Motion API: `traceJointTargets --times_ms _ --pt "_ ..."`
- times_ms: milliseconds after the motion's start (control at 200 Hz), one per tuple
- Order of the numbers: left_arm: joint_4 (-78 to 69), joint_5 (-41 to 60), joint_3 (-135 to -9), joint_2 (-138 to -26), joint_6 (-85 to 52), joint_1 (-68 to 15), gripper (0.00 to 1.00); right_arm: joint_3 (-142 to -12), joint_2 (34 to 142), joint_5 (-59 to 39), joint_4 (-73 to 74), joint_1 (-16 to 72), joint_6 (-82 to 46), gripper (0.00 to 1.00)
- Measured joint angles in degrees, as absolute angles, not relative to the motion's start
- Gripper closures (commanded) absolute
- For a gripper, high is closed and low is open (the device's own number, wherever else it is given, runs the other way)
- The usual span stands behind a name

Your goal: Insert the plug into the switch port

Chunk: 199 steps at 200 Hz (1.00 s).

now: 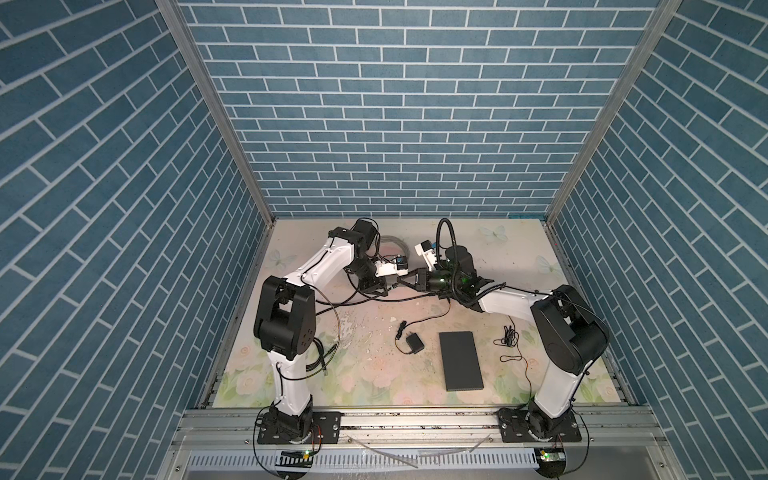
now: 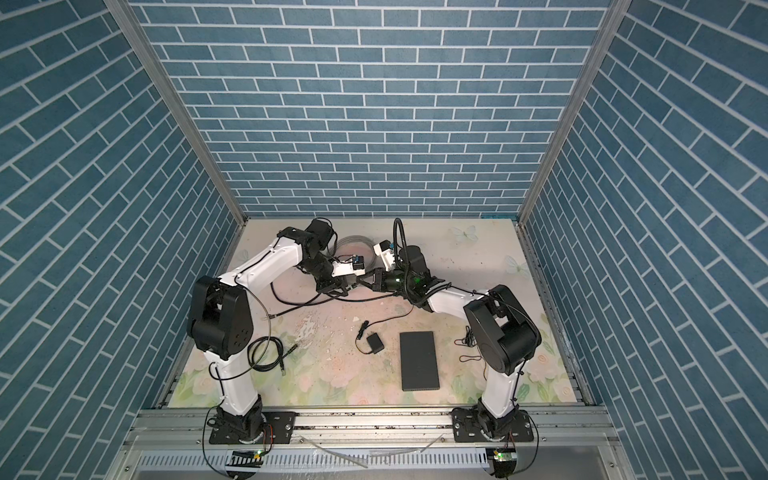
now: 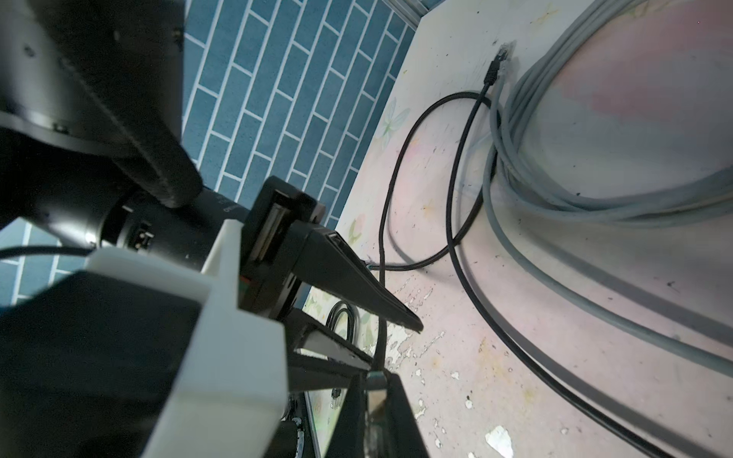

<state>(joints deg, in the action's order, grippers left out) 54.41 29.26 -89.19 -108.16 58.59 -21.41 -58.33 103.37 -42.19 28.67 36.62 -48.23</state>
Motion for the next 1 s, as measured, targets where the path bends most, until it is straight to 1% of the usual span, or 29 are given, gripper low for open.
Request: traceJointTargets --times_ms 265,435,605,995 --pt "41.5 28.5 -79.6 -99.4 54.1 -21.5 0.61 -57.5 103.6 -39.8 32.9 36.6 -59.0 0.95" --pt "34.0 28.2 -73.9 -96.7 51.2 -21.6 0.6 -55.1 103.9 -38.1 37.8 36.5 -66.5 0.95" --pt "29.1 28.8 -69.9 -96.3 47.8 -20.8 0.64 -53.0 104.0 -36.6 41.3 36.1 -71.4 0.96" --pt "16.0 37.9 -63.7 -95.0 39.2 -17.4 0.68 -51.1 104.2 -34.2 47.4 35.9 -77.6 0.96"
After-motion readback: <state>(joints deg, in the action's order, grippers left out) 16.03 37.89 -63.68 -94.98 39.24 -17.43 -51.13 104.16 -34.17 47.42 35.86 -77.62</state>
